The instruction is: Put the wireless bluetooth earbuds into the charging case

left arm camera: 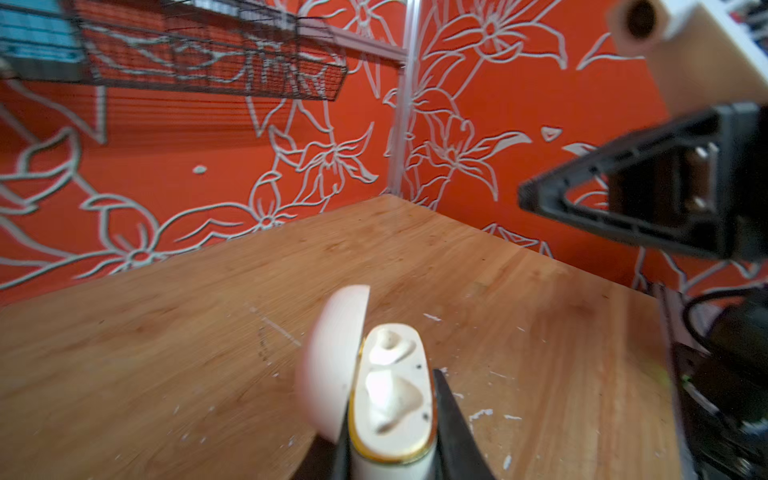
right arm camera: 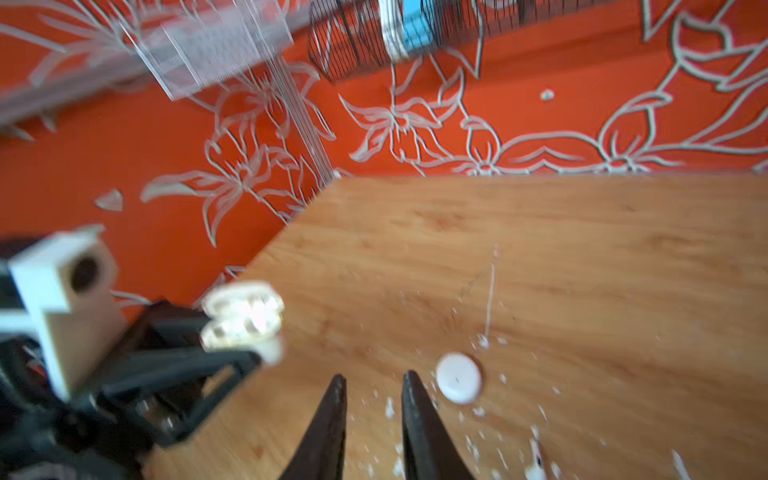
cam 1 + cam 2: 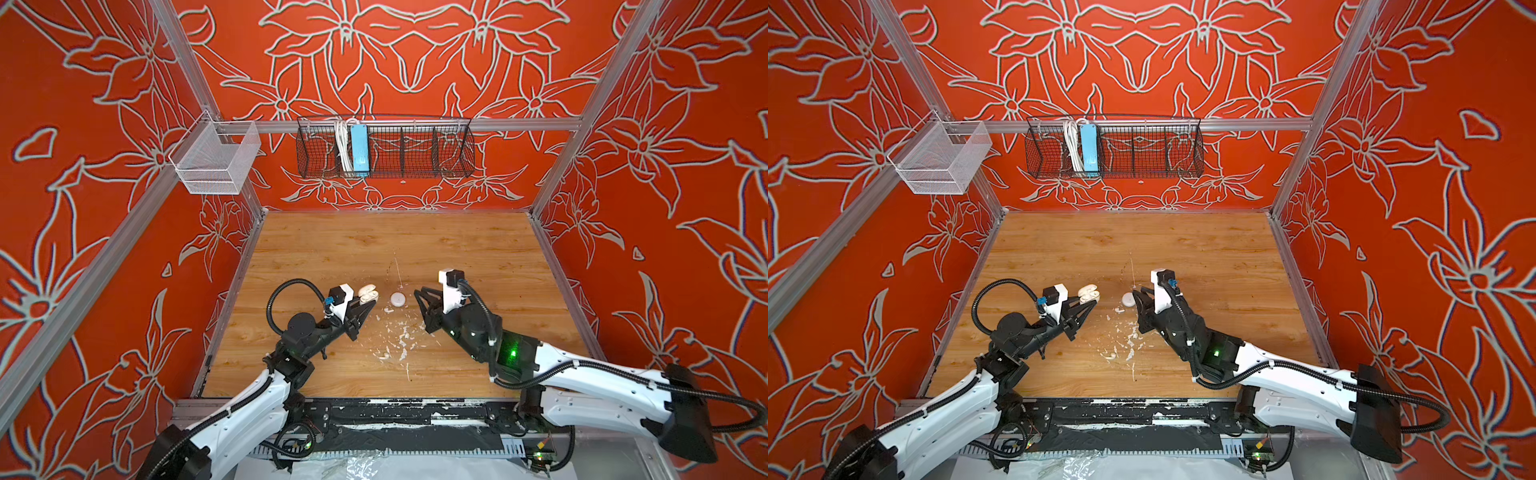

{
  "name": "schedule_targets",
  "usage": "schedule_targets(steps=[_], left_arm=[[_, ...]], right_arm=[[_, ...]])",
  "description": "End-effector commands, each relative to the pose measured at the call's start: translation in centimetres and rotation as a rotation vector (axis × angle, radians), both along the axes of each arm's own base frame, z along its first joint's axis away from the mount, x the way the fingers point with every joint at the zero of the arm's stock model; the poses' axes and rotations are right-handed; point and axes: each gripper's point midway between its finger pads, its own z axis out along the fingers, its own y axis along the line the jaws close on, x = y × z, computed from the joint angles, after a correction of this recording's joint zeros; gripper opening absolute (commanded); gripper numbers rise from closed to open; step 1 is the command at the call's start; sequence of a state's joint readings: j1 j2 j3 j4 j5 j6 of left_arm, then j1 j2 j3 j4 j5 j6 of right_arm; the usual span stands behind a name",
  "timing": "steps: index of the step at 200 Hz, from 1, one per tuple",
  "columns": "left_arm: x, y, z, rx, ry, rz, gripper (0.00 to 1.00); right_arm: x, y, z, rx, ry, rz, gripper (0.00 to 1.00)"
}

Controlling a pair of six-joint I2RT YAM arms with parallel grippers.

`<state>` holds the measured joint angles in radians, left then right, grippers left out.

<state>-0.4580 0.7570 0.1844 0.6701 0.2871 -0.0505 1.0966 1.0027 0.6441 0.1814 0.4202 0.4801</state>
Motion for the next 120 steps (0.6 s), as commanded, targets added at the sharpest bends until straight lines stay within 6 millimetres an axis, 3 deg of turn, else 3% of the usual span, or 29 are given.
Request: schedule_targets(steps=[1, 24, 46, 82, 120], left_arm=[[2.1, 2.9, -0.5, -0.022, 0.063, 0.203, 0.0], [2.1, 2.9, -0.5, -0.019, 0.058, 0.2, 0.0], [1.8, 2.5, -0.1, -0.011, 0.047, 0.171, 0.0], [1.6, 2.5, 0.2, -0.019, 0.039, 0.165, 0.0], [1.5, 2.4, 0.2, -0.01, 0.032, 0.157, 0.0]], right_arm=[[-1.3, 0.1, -5.0, -0.133, 0.164, 0.044, 0.28], [-3.0, 1.0, -9.1, -0.168, 0.313, 0.081, 0.31], [-4.6, 1.8, -11.7, -0.234, 0.375, 0.068, 0.35], [-6.7, 4.9, -14.2, -0.322, 0.415, 0.121, 0.41], [-8.2, 7.8, -16.1, -0.412, 0.425, 0.182, 0.41]])
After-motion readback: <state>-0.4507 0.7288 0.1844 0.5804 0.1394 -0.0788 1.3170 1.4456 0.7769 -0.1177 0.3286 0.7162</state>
